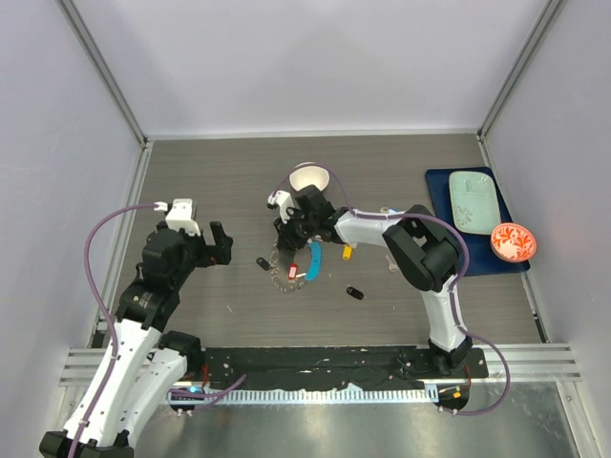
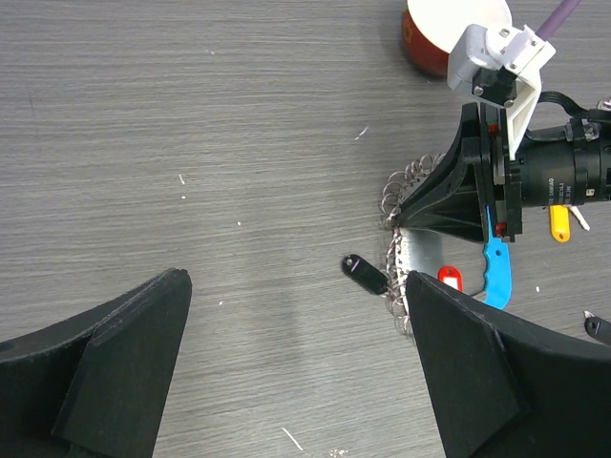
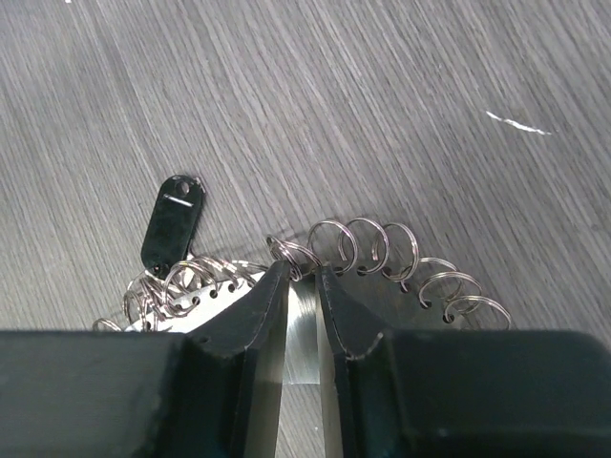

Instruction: Put the keys on the keyring

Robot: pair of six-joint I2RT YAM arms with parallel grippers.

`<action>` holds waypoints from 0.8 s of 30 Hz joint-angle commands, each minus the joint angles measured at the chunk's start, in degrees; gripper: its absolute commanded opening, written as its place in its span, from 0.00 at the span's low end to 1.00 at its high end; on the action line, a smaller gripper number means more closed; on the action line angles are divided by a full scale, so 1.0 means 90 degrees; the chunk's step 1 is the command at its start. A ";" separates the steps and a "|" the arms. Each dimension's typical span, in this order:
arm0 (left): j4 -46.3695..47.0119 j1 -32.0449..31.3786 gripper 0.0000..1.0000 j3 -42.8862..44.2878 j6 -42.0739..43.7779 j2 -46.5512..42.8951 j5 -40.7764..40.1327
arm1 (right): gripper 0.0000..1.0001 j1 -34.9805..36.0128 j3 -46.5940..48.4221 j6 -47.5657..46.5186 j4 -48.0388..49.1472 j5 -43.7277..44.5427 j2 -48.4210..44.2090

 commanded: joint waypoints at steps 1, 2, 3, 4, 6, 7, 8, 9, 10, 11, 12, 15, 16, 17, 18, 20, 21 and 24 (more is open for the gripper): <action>0.0072 0.0041 1.00 0.0228 0.0039 0.0002 0.0109 | 0.24 0.0005 0.0248 -0.0059 0.0007 -0.0231 0.0020; 0.0072 0.0041 1.00 0.0228 0.0039 0.0031 0.0109 | 0.24 0.0005 0.0248 -0.0059 0.0007 -0.0260 0.0020; 0.0072 0.0041 1.00 0.0228 0.0039 0.0022 0.0109 | 0.24 0.0005 0.0238 -0.0059 0.0007 -0.0260 0.0020; 0.0072 0.0041 1.00 0.0228 0.0049 0.0021 0.0119 | 0.24 0.0005 0.0267 -0.0059 0.0007 -0.0260 0.0039; 0.0091 0.0041 1.00 0.0228 0.0049 0.0021 0.0138 | 0.27 0.0005 0.0277 -0.0069 0.0007 -0.0309 0.0039; 0.0081 0.0051 1.00 0.0228 0.0049 0.0021 0.0139 | 0.29 0.0005 0.0297 -0.0079 0.0007 -0.0367 0.0039; 0.0081 0.0041 1.00 0.0228 0.0049 0.0002 0.0129 | 0.31 -0.0005 0.0306 -0.0069 0.0007 -0.0387 0.0039; 0.0081 0.0051 1.00 0.0228 0.0049 0.0012 0.0129 | 0.31 0.0004 0.0316 -0.0069 0.0017 -0.0387 0.0010; 0.0081 0.0041 1.00 0.0228 0.0049 0.0012 0.0129 | 0.31 -0.0005 0.0316 -0.0069 0.0017 -0.0406 -0.0009; 0.0081 0.0051 1.00 0.0228 0.0049 0.0012 0.0148 | 0.31 0.0004 0.0316 -0.0079 0.0036 -0.0406 -0.0038; 0.0081 0.0051 1.00 0.0228 0.0049 0.0002 0.0148 | 0.31 0.0014 0.0316 -0.0079 0.0027 -0.0416 -0.0097; 0.0081 0.0061 1.00 0.0228 0.0049 -0.0008 0.0158 | 0.30 0.0024 0.0355 -0.0137 0.0007 -0.0514 -0.0175; 0.0081 0.0061 1.00 0.0228 0.0058 0.0002 0.0149 | 0.29 0.0043 0.0394 -0.0157 -0.0002 -0.0533 -0.0195; 0.0081 0.0061 1.00 0.0228 0.0058 -0.0008 0.0158 | 0.29 0.0034 0.0414 -0.0166 -0.0022 -0.0591 -0.0195; 0.0081 0.0051 1.00 0.0228 0.0058 0.0002 0.0158 | 0.28 0.0053 0.0433 -0.0167 -0.0041 -0.0621 -0.0176; 0.0081 0.0061 1.00 0.0228 0.0058 -0.0017 0.0168 | 0.26 0.0053 0.0492 -0.0167 -0.0071 -0.0699 -0.0137; 0.0081 0.0061 1.00 0.0228 0.0058 -0.0008 0.0178 | 0.25 0.0044 0.0502 -0.0167 -0.0061 -0.0709 -0.0117; 0.0091 0.0061 0.99 0.0228 0.0058 -0.0008 0.0178 | 0.23 0.0053 0.0531 -0.0167 -0.0080 -0.0729 -0.0049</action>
